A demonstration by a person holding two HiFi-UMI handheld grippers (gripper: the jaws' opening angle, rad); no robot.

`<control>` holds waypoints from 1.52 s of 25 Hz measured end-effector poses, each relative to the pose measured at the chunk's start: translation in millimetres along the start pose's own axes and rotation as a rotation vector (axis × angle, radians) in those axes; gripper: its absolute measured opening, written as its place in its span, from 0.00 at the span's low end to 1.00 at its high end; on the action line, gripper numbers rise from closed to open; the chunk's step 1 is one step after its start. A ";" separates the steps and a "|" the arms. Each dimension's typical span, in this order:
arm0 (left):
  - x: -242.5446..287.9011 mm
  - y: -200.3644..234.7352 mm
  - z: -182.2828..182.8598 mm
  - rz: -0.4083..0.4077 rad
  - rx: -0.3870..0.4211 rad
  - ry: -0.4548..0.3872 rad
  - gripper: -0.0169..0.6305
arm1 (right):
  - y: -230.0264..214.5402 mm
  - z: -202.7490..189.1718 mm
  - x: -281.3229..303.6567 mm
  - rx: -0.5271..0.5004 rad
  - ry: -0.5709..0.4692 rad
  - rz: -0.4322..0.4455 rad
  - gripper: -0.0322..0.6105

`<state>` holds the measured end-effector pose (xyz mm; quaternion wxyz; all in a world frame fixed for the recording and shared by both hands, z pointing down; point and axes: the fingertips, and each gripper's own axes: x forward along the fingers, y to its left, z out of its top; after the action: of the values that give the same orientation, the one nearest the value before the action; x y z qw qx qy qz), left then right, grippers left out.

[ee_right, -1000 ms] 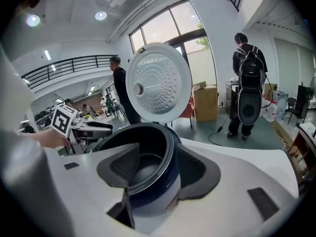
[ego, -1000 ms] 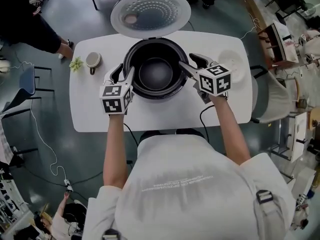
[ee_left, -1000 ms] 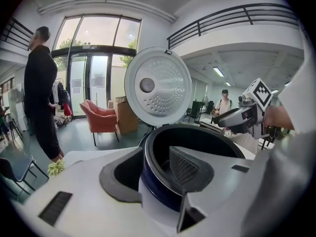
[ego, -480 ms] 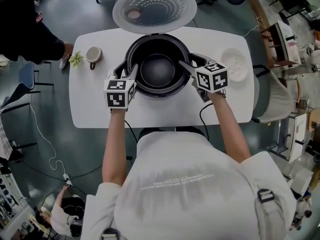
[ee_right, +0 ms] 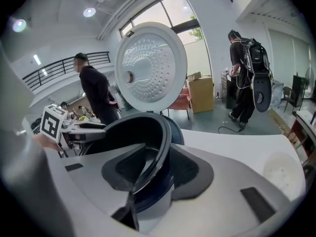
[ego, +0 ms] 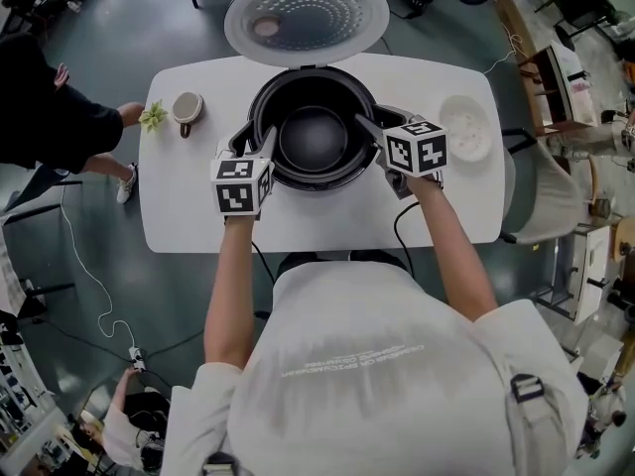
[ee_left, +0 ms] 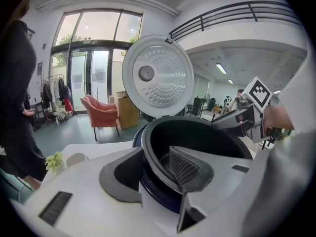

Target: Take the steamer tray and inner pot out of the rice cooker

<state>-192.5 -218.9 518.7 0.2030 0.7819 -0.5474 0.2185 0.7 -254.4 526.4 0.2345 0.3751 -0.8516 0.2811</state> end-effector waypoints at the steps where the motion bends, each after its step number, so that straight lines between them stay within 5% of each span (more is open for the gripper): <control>1: 0.1 0.0 -0.2 0.005 -0.007 -0.004 0.30 | -1.6 0.5 -0.1 0.023 -0.005 0.002 0.30; 7: -0.7 -1.9 -0.8 0.024 -0.021 -0.012 0.28 | -7.4 2.6 -3.7 0.112 -0.049 -0.007 0.22; 14: -5.5 -0.1 3.4 0.038 -0.044 -0.020 0.24 | -5.9 3.2 -6.1 0.060 -0.030 -0.080 0.22; 31: -45.1 8.6 56.2 0.089 -0.220 -0.228 0.16 | 16.5 59.7 -45.2 0.023 -0.197 0.013 0.19; 38: -69.6 5.3 103.2 0.067 -0.193 -0.343 0.14 | 22.9 100.7 -71.9 -0.033 -0.316 -0.007 0.18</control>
<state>-206.5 -224.7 395.1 0.1731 0.7659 -0.6182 0.0352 7.8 -271.1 401.9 0.1048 0.4135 -0.8812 0.2038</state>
